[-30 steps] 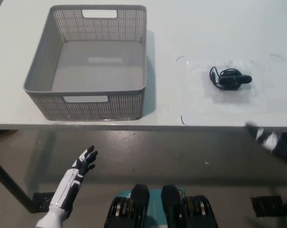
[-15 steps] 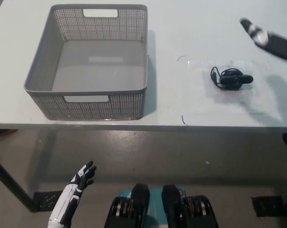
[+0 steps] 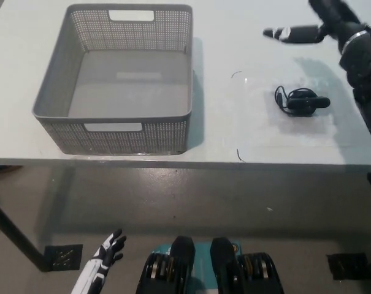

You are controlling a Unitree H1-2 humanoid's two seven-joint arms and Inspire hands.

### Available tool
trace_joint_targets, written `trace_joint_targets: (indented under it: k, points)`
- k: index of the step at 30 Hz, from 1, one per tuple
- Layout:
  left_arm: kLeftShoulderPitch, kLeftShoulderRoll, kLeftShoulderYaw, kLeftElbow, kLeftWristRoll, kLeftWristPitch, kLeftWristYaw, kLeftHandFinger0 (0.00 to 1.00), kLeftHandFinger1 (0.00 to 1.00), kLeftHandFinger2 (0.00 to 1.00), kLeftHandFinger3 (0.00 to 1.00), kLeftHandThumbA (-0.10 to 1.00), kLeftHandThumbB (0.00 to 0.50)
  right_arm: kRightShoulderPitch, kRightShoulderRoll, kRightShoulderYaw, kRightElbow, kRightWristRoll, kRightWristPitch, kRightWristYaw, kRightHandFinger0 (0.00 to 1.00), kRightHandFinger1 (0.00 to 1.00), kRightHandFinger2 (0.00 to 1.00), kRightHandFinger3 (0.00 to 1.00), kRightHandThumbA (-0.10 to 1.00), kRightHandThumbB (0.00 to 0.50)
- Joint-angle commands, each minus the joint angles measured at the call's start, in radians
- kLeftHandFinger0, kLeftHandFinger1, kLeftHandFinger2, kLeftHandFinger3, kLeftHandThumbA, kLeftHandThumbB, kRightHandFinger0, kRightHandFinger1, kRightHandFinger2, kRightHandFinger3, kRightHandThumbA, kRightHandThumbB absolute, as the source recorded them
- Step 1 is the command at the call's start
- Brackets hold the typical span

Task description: Use the right hand to pick up a webcam and put it into a container on the left side

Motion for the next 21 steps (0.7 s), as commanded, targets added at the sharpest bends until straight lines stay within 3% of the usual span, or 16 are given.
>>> trace_joint_targets:
  k: [1, 6, 14, 21]
  points:
    - [0.003, -0.003, 0.001, -0.017, 0.011, -0.068, 0.009, 1.00, 1.00, 1.00, 1.00, 1.00, 0.098, -0.091, 0.009, 0.042, 0.130, -0.028, -0.044, 0.007, 1.00, 1.00, 1.00, 1.00, 0.89, 0.500]
    - [0.017, -0.005, 0.000, -0.018, 0.008, -0.076, 0.004, 1.00, 1.00, 1.00, 1.00, 1.00, 0.097, -0.101, 0.042, 0.086, 0.276, -0.026, -0.043, -0.002, 1.00, 1.00, 1.00, 1.00, 0.79, 0.499]
    - [0.016, -0.004, 0.005, -0.018, 0.010, -0.075, 0.005, 1.00, 1.00, 1.00, 1.00, 1.00, 0.101, -0.100, 0.042, 0.107, 0.370, -0.013, -0.046, 0.021, 1.00, 1.00, 1.00, 1.00, 0.75, 0.497]
    - [0.014, -0.005, 0.004, -0.017, 0.006, -0.071, 0.002, 1.00, 1.00, 1.00, 1.00, 1.00, 0.105, -0.094, 0.040, 0.135, 0.408, -0.024, -0.052, 0.036, 1.00, 1.00, 1.00, 1.00, 0.79, 0.500]
